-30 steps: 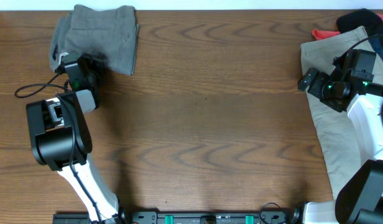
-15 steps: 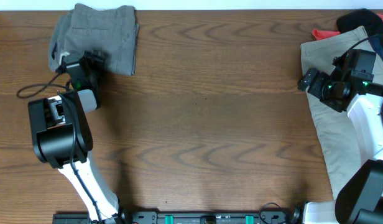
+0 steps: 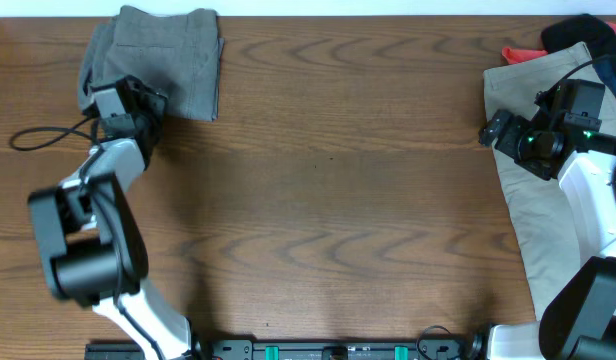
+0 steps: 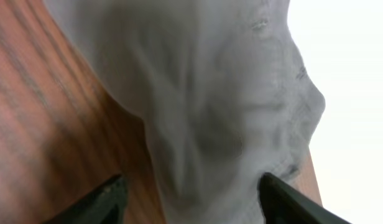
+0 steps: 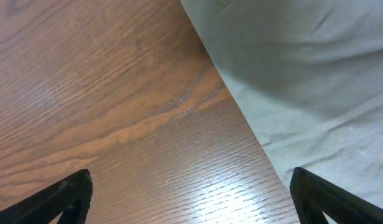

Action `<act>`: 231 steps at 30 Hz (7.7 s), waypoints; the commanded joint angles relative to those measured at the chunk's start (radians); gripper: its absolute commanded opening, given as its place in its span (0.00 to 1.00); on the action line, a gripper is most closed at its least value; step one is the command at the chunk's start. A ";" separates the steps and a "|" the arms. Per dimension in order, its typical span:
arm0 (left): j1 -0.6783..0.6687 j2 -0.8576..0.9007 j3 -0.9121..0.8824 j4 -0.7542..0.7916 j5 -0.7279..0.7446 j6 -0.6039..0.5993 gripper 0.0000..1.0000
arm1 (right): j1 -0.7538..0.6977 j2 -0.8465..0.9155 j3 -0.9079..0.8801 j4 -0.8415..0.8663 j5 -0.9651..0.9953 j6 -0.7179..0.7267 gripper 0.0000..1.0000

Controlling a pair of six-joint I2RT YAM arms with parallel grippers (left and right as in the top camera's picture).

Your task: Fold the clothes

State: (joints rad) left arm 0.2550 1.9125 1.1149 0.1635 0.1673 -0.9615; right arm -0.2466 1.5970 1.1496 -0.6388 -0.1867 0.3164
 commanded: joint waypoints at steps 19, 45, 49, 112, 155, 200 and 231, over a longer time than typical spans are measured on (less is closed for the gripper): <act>-0.085 0.090 -0.002 0.118 -0.076 0.071 0.06 | -0.001 0.002 0.011 -0.001 0.000 -0.018 0.99; -0.097 -0.343 -0.002 -0.412 0.087 0.280 0.98 | -0.001 0.002 0.011 -0.001 0.000 -0.018 0.99; -0.097 -0.487 -0.002 -0.687 0.087 0.281 0.98 | -0.001 0.002 0.011 -0.001 0.000 -0.018 0.99; -0.173 -1.848 -0.807 -0.594 -0.038 0.568 0.98 | -0.001 0.002 0.011 -0.001 0.000 -0.018 0.99; -0.172 -1.909 -1.111 -0.225 -0.079 0.898 0.98 | -0.001 0.002 0.011 -0.001 0.000 -0.018 0.99; -0.172 -1.909 -1.111 -0.225 -0.079 0.898 0.98 | 0.306 -0.831 -0.075 -0.157 0.070 -0.089 0.99; -0.172 -1.909 -1.111 -0.225 -0.079 0.898 0.98 | 0.333 -1.593 -1.113 0.613 0.076 -0.167 0.99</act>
State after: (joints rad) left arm 0.0837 0.0109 0.0319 -0.0471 0.0929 -0.0765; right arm 0.0879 0.0265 0.0677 -0.0479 -0.1463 0.1658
